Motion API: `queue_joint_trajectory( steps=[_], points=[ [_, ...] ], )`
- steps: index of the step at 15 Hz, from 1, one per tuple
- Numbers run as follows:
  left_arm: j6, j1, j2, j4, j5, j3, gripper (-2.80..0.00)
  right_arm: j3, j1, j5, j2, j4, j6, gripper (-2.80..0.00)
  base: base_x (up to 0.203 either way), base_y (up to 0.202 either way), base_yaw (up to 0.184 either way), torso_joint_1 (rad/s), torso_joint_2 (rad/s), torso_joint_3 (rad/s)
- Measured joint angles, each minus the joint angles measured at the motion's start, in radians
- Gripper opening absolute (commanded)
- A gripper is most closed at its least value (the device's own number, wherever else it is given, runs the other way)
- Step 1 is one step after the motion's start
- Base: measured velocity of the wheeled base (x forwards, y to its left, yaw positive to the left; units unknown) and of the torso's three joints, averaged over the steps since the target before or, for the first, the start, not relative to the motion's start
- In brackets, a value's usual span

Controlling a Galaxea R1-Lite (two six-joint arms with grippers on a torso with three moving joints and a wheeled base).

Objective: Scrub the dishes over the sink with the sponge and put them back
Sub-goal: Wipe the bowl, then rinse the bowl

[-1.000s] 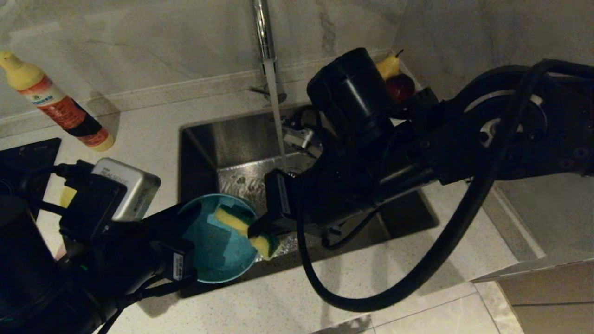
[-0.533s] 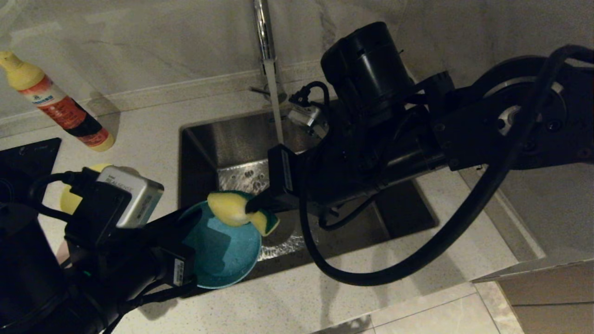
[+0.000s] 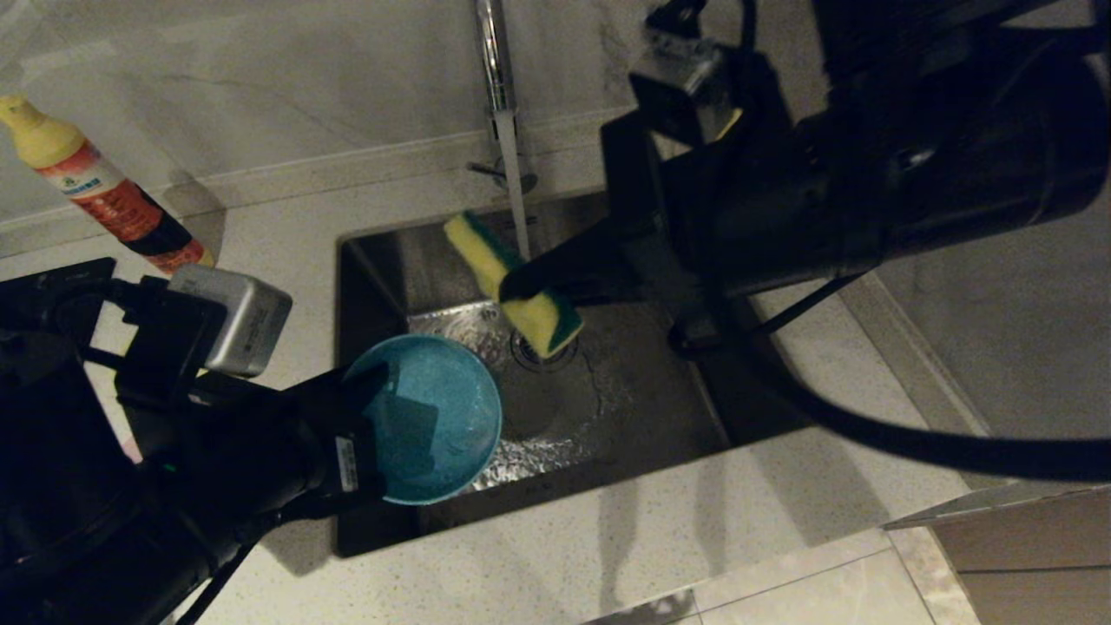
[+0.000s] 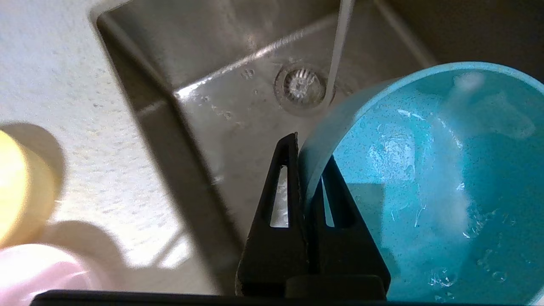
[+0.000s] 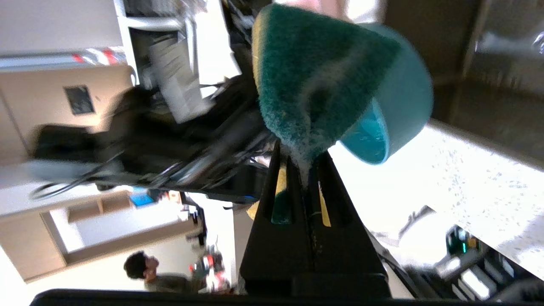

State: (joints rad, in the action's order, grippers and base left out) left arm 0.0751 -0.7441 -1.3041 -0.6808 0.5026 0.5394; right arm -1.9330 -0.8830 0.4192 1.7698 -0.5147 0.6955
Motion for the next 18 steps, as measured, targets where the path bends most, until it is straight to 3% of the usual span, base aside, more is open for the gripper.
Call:
queue_joint_trajectory(
  steps=[3, 9, 14, 18],
  points=[
    [-0.141, 0.008, -0.061, 0.075, -0.005, 0.086, -2.8, 0.002, 0.062, 0.004, -0.102, -0.051, -0.001, -2.8, 0.0, 0.0, 0.0, 0.0, 0.0, 0.0],
    [-0.362, 0.064, -0.257, 0.186, -0.03, 0.265, -2.8, 0.056, 0.219, 0.044, -0.249, -0.101, -0.003, -2.8, 0.0, 0.0, 0.0, 0.0, 0.0, 0.0],
    [-0.455, 0.16, -0.388, 0.231, -0.044, 0.373, -2.8, 0.177, 0.309, 0.11, -0.329, -0.066, -0.002, -2.8, 0.0, 0.0, 0.0, 0.0, 0.0, 0.0],
    [-0.472, 0.218, -0.44, 0.239, -0.071, 0.436, -2.8, 0.222, 0.319, 0.124, -0.345, -0.03, 0.002, -2.8, 0.0, 0.0, 0.0, 0.0, 0.0, 0.0]
  ],
)
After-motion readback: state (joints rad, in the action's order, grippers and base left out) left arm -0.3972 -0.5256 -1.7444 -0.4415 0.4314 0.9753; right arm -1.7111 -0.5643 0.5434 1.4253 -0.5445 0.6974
